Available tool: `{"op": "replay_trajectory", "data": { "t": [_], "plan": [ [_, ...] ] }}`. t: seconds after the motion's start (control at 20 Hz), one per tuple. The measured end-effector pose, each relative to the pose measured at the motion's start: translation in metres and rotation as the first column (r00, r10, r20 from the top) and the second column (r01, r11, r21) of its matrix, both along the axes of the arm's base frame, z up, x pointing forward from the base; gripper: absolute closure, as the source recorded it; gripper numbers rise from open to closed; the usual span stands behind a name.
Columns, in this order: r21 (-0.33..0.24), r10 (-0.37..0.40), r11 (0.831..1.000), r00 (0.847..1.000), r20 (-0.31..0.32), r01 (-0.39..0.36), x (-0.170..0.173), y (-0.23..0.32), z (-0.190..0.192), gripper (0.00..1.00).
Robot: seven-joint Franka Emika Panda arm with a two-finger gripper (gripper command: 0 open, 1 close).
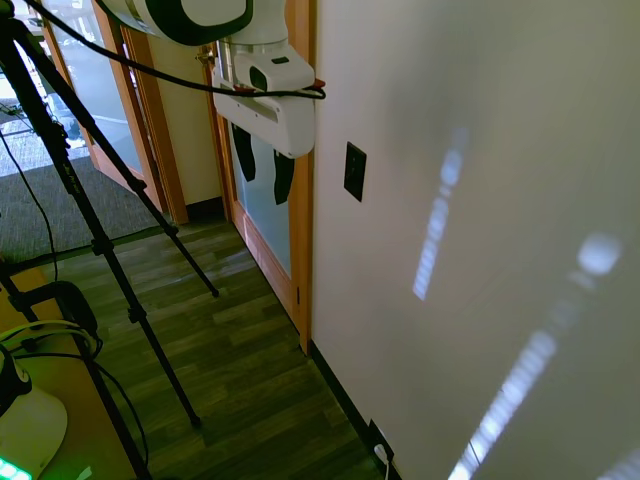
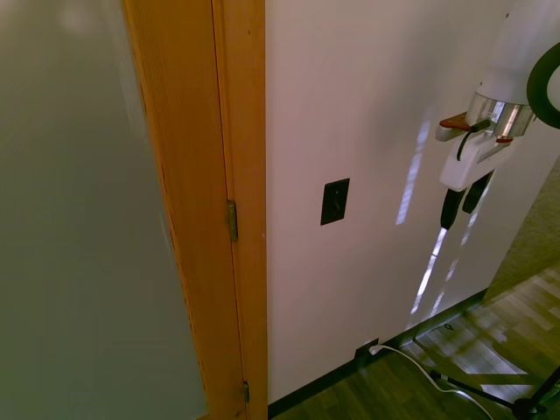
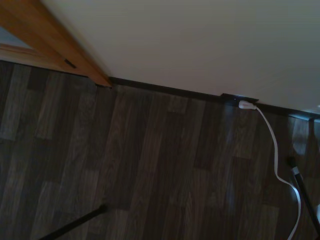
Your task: Turn on the light
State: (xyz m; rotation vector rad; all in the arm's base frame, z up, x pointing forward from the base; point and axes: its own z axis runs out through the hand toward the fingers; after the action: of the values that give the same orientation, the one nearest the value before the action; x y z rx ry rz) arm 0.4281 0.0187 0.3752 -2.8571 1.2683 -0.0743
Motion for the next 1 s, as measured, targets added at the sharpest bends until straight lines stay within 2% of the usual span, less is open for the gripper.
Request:
{"op": "replay_trajectory", "data": {
  "t": [0.15, 0.35, 0.45, 0.7, 0.85, 1.0],
  "plan": [
    [0.000, -0.003, 1.000, 1.000, 0.009, 0.003, 0.002, 0.001, -0.001, 0.00],
    [0.007, -0.017, 1.000, 0.996, 0.092, 0.017, 0.018, 0.024, -0.012, 0.00],
    [0.012, -0.043, 0.999, 0.989, 0.145, 0.042, 0.033, 0.040, -0.021, 0.00],
    [0.024, -0.138, 0.990, 0.953, 0.268, 0.136, 0.089, 0.065, -0.038, 0.00],
    [0.043, -0.205, 0.979, 0.930, 0.304, 0.201, 0.128, 0.069, -0.058, 0.00],
    [0.059, -0.246, 0.969, 0.911, 0.331, 0.240, 0.150, 0.065, -0.074, 0.00]
  ]
}}
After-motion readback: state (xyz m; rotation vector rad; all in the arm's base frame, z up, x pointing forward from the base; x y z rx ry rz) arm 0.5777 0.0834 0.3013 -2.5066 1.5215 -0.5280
